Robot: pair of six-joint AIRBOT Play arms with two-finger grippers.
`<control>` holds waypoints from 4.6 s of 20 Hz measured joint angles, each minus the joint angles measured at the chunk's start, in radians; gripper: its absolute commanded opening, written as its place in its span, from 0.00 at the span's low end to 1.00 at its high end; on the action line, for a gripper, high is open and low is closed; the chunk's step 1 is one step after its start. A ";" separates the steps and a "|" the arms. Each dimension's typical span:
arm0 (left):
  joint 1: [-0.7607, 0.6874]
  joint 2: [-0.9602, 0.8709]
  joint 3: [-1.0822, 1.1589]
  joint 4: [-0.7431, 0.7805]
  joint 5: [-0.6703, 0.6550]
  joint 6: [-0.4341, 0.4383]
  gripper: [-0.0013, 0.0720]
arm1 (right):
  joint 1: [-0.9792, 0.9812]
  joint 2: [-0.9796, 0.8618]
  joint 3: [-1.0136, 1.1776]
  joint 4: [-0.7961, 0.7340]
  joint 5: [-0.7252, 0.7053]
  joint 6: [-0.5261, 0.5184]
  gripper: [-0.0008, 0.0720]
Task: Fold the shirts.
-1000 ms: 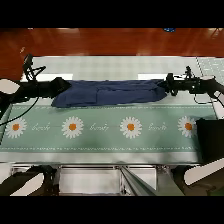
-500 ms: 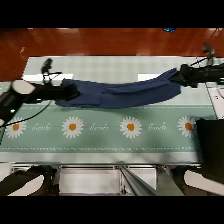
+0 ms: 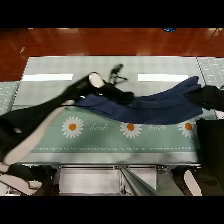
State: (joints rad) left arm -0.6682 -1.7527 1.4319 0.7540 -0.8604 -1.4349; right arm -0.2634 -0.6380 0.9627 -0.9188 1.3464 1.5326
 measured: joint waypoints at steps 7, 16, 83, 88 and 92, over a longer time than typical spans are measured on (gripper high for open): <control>-0.233 -0.193 0.202 -0.003 -0.075 -0.085 0.04 | 0.000 0.097 -0.019 0.005 0.037 0.045 0.05; 0.068 0.026 0.099 0.128 -0.192 -0.099 0.04 | 0.092 0.010 -0.021 0.077 -0.030 0.037 0.05; 0.631 1.025 -0.866 0.248 -0.108 -0.036 0.04 | 0.483 -0.751 0.219 0.284 -0.418 -0.065 0.05; 0.631 1.025 -0.866 0.248 -0.108 -0.036 0.04 | 0.372 -0.752 0.528 0.141 -0.238 0.032 0.05; 0.631 1.025 -0.866 0.248 -0.108 -0.036 0.04 | 0.227 -0.745 0.707 0.055 -0.097 0.101 0.05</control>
State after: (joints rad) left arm -0.0372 -0.7277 0.5663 1.0019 -0.9688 -1.4708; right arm -0.0364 -1.3834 1.6699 -0.8639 1.2491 1.6333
